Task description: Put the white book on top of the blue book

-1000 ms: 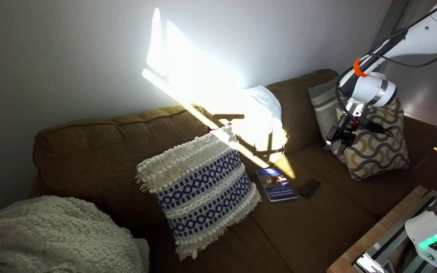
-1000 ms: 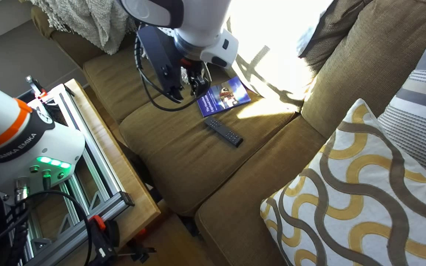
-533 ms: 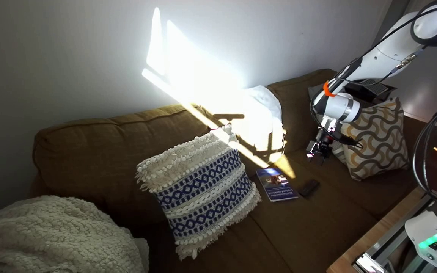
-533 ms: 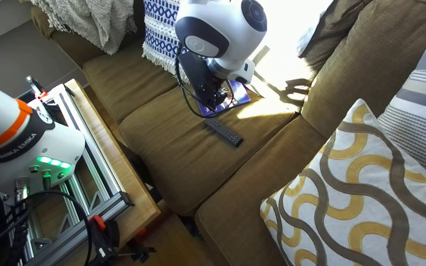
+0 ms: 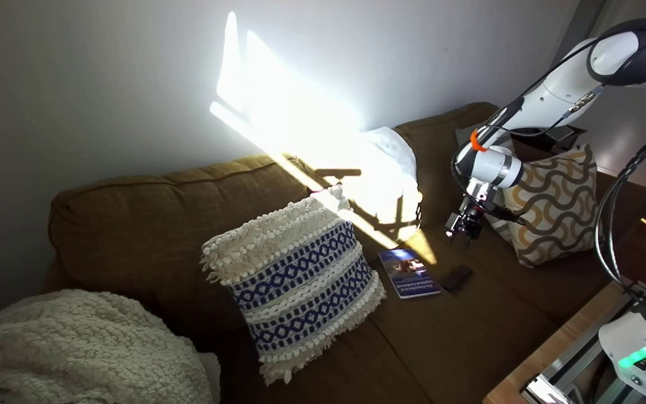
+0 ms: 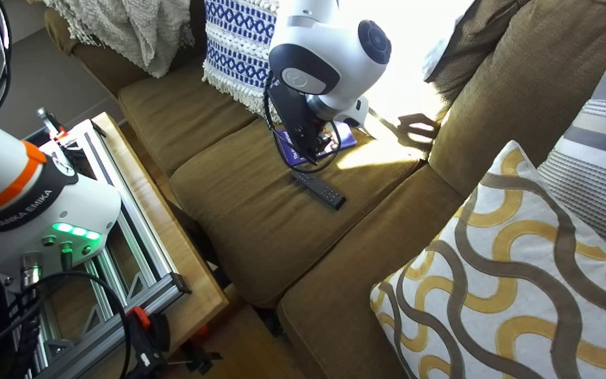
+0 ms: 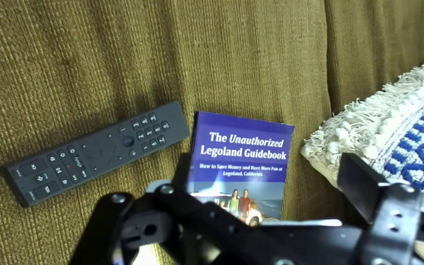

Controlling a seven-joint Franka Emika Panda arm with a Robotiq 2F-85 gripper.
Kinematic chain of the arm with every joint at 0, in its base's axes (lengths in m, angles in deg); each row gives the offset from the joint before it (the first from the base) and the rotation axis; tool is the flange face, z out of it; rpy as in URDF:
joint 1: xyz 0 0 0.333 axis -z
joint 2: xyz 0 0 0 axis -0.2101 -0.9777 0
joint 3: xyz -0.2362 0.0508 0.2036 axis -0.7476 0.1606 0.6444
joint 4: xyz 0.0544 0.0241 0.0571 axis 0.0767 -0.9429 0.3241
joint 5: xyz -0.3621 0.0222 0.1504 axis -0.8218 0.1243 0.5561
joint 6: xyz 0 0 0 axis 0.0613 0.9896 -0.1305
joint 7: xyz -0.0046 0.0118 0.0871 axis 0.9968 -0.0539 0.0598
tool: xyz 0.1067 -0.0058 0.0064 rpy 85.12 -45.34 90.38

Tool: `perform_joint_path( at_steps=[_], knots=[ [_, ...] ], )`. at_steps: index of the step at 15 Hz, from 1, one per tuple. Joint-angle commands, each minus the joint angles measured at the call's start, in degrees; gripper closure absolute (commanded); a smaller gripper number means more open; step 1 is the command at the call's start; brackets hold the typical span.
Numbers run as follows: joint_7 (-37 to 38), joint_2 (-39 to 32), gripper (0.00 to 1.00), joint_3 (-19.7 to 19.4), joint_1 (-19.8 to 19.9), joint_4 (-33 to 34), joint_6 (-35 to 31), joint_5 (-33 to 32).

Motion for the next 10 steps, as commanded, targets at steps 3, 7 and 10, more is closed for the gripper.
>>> perform_joint_path(
  at_steps=[3,7,10],
  knots=[
    [-0.14,-5.67,0.0,3.9,3.72,4.23,-3.95,2.28],
    [-1.52,-13.87,0.0,7.48,6.18,10.14,-11.63,3.55],
    [-1.69,-20.23,0.0,10.45,8.18,14.73,-15.88,2.59]
  ],
)
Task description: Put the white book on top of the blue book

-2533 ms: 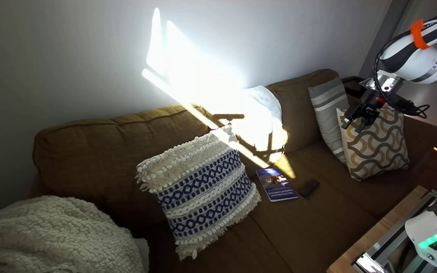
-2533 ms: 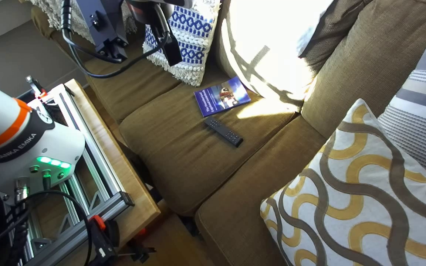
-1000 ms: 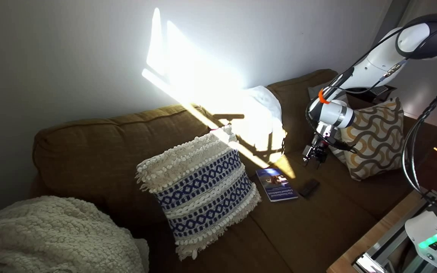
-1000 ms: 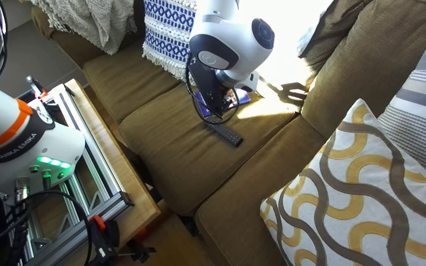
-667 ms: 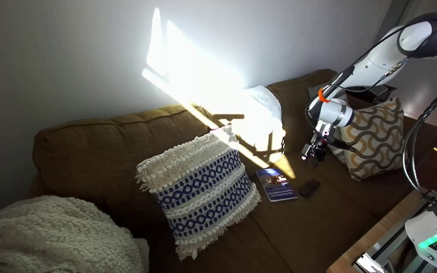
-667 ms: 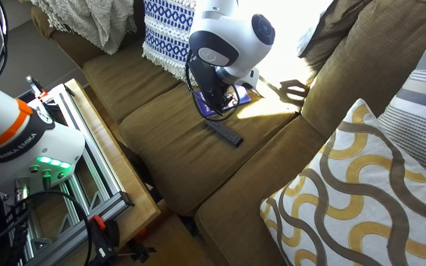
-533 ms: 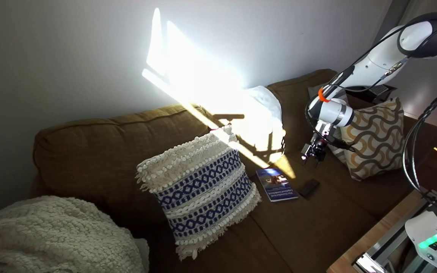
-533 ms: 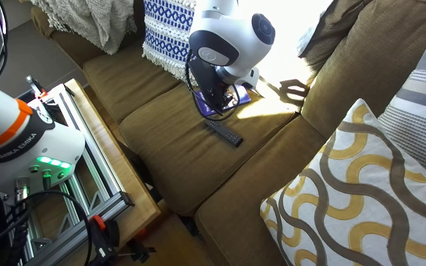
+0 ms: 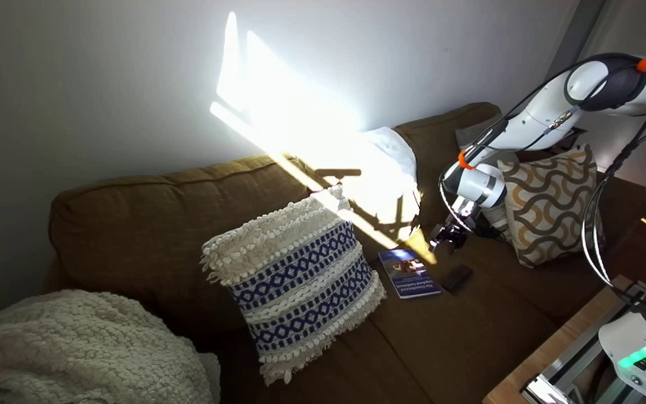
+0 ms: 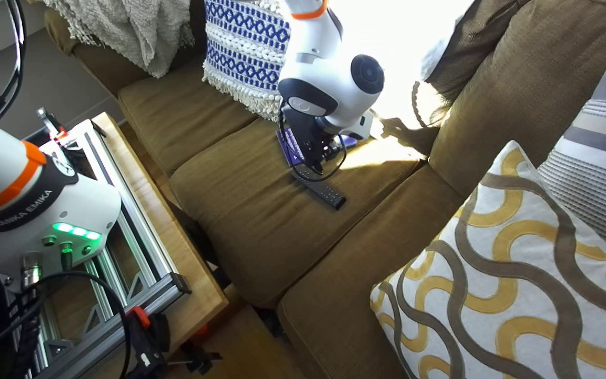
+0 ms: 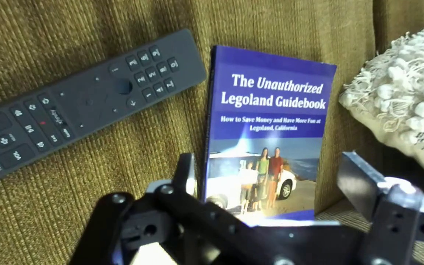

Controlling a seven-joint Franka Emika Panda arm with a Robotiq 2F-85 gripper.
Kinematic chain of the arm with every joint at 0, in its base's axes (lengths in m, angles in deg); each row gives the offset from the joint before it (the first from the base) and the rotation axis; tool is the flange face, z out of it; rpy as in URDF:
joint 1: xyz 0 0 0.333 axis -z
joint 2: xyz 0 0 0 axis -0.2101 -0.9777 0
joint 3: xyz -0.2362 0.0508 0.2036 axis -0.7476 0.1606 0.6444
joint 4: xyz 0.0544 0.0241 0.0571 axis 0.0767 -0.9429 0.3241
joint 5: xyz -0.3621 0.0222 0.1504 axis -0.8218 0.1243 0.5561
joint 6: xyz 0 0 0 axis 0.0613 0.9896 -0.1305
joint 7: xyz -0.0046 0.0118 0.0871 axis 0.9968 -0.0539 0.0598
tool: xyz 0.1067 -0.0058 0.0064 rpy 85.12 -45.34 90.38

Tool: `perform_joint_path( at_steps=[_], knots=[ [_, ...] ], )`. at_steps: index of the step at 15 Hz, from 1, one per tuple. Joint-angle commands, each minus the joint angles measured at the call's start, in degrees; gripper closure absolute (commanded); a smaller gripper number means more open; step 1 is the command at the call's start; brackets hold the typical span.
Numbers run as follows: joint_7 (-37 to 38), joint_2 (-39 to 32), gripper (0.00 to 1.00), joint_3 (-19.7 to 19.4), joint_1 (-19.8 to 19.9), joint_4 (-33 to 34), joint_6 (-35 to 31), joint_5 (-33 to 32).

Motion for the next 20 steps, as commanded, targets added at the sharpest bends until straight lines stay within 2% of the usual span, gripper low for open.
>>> perform_joint_path(
  at_steps=[1,8,10,11,14,20],
  knots=[
    [-1.89,-9.7,0.0,4.39,4.3,7.86,-3.7,-0.22],
    [-4.17,-20.54,0.01,8.48,8.38,16.89,-4.09,-2.45],
    [-5.09,-22.93,0.15,9.41,9.59,19.04,-4.05,-2.78],
    [-5.26,-23.71,0.3,9.73,10.0,19.79,-3.87,-2.97],
    [-5.59,-25.65,0.55,10.54,11.22,21.72,-3.49,-3.89],
    [-6.07,-27.4,0.95,12.59,13.45,23.48,-2.23,-5.49]
  ],
)
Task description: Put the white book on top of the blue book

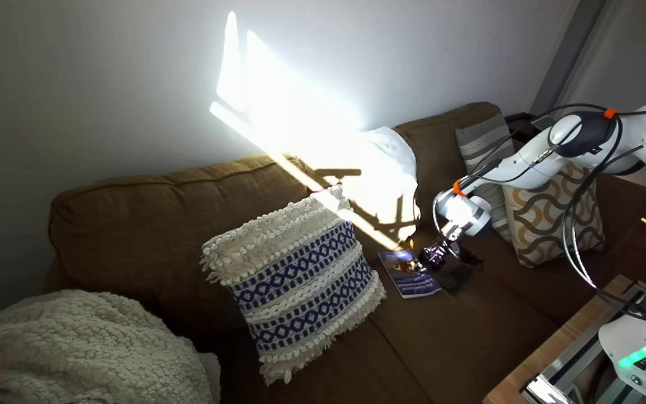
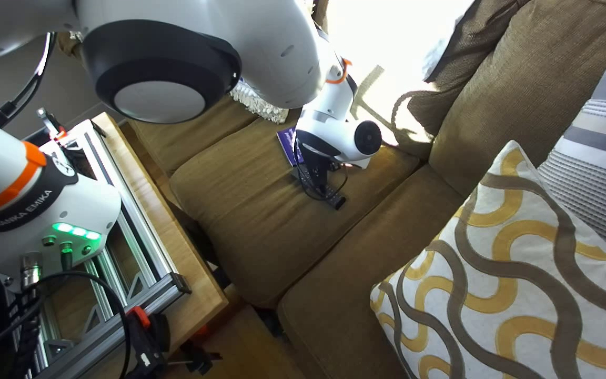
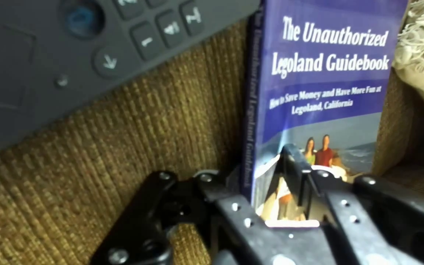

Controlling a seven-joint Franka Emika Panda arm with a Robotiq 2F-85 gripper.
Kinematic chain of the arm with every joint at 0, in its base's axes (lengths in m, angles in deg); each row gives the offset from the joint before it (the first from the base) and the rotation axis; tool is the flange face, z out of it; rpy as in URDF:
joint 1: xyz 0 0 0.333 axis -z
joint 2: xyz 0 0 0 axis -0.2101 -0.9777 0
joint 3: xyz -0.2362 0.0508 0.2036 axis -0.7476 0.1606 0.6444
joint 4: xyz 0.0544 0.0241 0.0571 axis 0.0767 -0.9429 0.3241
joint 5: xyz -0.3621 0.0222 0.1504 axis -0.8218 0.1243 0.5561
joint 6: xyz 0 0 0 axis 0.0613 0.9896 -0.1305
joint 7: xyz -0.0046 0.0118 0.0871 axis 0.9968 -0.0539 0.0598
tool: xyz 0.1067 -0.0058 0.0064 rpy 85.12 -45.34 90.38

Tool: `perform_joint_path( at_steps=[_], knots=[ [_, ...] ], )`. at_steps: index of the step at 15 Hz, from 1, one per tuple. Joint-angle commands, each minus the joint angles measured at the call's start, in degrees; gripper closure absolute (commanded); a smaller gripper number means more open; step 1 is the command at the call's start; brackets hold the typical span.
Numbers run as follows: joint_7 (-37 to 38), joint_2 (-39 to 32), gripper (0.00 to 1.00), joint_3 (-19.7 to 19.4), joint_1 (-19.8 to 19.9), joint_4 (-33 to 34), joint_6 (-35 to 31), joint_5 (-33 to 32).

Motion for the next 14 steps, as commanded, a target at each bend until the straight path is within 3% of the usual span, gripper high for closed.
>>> perform_joint_path(
  at_steps=[1,7,14],
  knots=[
    [-1.83,-3.68,0.99,2.21,2.72,3.36,0.8,-1.88],
    [-0.45,-0.9,0.97,1.04,3.47,1.68,3.58,-3.69],
    [0.26,4.42,0.97,-2.35,5.21,-1.31,1.96,-6.87]
  ],
)
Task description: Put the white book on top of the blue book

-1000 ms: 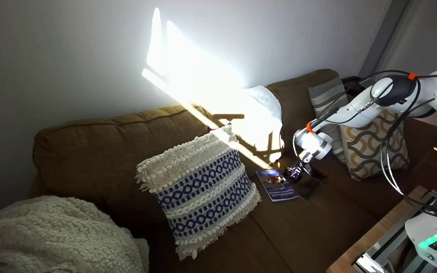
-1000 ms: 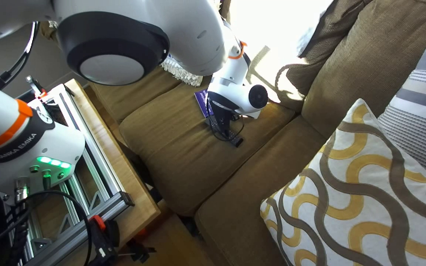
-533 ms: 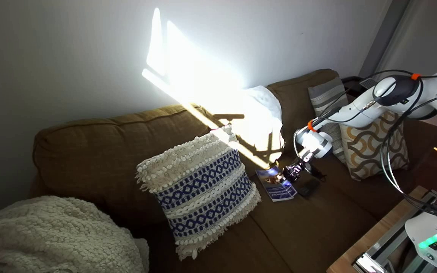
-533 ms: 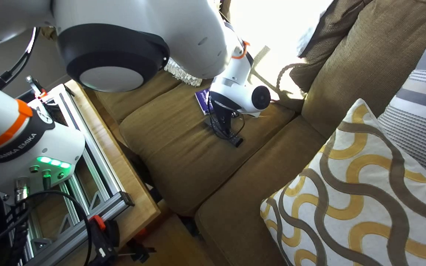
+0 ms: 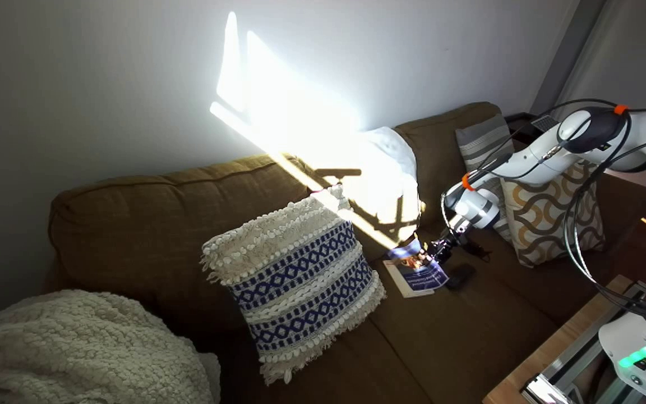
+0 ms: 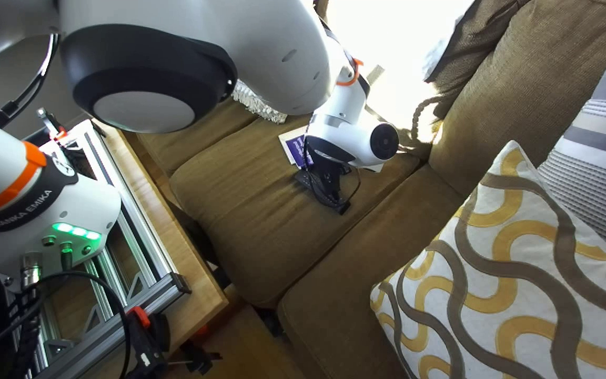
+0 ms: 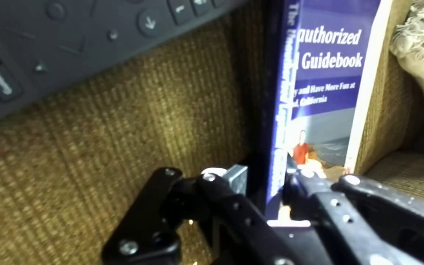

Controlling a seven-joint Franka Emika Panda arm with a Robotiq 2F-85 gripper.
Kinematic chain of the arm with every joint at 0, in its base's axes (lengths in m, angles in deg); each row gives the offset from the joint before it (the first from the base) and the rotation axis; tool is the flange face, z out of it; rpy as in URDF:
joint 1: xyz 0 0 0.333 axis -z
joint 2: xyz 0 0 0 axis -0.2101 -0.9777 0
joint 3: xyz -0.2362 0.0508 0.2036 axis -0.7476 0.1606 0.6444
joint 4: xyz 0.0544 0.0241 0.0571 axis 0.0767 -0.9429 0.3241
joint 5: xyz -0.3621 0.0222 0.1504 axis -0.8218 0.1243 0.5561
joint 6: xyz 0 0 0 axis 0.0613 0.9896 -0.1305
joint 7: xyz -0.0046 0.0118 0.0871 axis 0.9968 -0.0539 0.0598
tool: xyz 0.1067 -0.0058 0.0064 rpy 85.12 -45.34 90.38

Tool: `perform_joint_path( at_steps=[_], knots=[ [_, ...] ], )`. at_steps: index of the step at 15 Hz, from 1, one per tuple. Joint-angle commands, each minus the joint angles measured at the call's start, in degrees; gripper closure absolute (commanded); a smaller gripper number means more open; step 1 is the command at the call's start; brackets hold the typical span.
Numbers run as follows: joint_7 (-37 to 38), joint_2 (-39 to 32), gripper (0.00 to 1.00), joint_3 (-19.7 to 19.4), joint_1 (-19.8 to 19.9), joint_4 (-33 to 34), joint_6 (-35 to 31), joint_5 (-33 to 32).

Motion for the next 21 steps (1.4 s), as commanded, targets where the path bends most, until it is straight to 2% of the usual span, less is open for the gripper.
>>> perform_joint_path(
  at_steps=[1,10,15,19,20,21],
  knots=[
    [0.79,3.51,0.97,-2.94,1.63,-2.1,-0.75,-2.84],
    [0.31,4.93,0.97,-7.19,2.32,1.88,-0.43,-6.94],
    [-2.9,3.82,0.97,-4.79,3.67,5.18,0.61,-8.87],
    [-5.18,2.58,0.97,-3.67,2.96,7.38,1.77,-9.67],
    [-5.19,2.29,0.7,-3.8,2.68,7.65,1.82,-9.86],
    [-5.06,2.27,0.6,-4.05,2.36,7.6,2.18,-10.27]
  ],
)
